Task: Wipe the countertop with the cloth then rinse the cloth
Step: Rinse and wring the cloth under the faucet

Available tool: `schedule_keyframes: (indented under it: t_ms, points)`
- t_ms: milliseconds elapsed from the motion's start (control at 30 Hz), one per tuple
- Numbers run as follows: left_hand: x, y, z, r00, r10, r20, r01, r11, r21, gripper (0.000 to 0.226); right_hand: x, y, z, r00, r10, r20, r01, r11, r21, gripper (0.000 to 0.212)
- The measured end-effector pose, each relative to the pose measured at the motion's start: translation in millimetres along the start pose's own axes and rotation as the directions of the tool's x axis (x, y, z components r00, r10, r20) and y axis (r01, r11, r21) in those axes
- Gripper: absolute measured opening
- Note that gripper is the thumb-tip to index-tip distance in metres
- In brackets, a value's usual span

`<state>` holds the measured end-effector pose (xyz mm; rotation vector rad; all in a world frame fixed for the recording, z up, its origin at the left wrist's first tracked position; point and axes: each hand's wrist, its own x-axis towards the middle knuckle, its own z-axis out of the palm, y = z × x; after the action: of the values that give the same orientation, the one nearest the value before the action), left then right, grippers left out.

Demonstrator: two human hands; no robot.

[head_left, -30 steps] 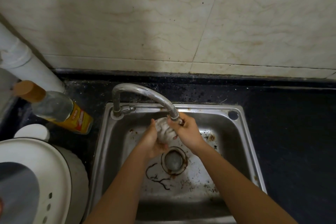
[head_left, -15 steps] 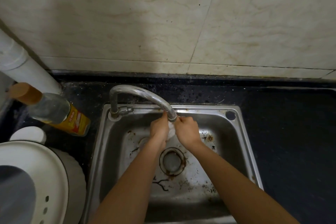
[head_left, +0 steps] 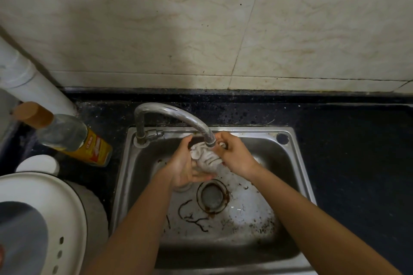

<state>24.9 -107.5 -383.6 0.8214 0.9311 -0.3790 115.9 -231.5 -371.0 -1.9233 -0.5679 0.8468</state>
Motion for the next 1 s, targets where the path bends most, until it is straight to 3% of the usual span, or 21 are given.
schedule_keyframes:
  t_ms: [33,100,200,267,367,500,567,667,767,900,1000]
  points:
    - [1,0,0,1.000,-0.005,0.001,0.005,1.000,0.024,0.069,-2,1,1,0.998,-0.052,0.024,0.052,0.999,-0.012,0.007]
    - [1,-1,3,0.996,0.043,-0.074,-0.039,0.998,0.052,0.052,-6,1,1,0.992,-0.108,0.062,0.108,0.994,0.005,0.010]
    - [4,2,8,0.978,0.136,-0.161,-0.132,0.991,0.036,0.030,-13,0,-1,0.992,-0.100,0.082,0.101,0.995,-0.017,0.020]
    - [8,0,13,0.959,0.232,-0.162,-0.213,0.969,0.126,0.028,-17,-1,-2,0.991,-0.088,0.100,0.104,0.981,-0.164,0.030]
    - [8,-3,21,0.887,0.390,-0.245,-0.324,0.907,0.270,0.026,-19,-1,4,0.979,-0.117,0.170,0.190,0.829,-0.526,0.027]
    - [10,-1,23,0.785,0.537,-0.307,-0.392,0.816,0.424,0.035,-16,-6,10,0.968,-0.106,0.227,0.237,0.680,-0.694,0.024]
    - [10,-1,22,0.762,0.572,-0.304,-0.377,0.773,0.511,0.041,-13,-9,8,0.965,-0.092,0.246,0.236,0.714,-0.659,0.021]
    - [9,-1,21,0.732,0.619,-0.283,-0.373,0.713,0.594,0.043,-9,-10,5,0.969,-0.047,0.241,0.165,0.851,-0.498,0.030]
    - [9,-1,19,0.720,0.629,-0.293,-0.413,0.728,0.548,0.044,-8,-14,7,0.976,0.034,0.215,0.037,0.947,-0.319,0.038]
    - [3,5,18,0.821,0.469,-0.325,-0.314,0.847,0.428,0.055,-11,-17,8,0.952,0.179,0.247,-0.182,0.983,-0.010,0.032]
    - [1,6,6,0.879,0.373,-0.297,-0.186,0.841,0.508,0.061,-12,-17,8,0.966,0.147,0.214,-0.148,0.989,-0.013,0.033]
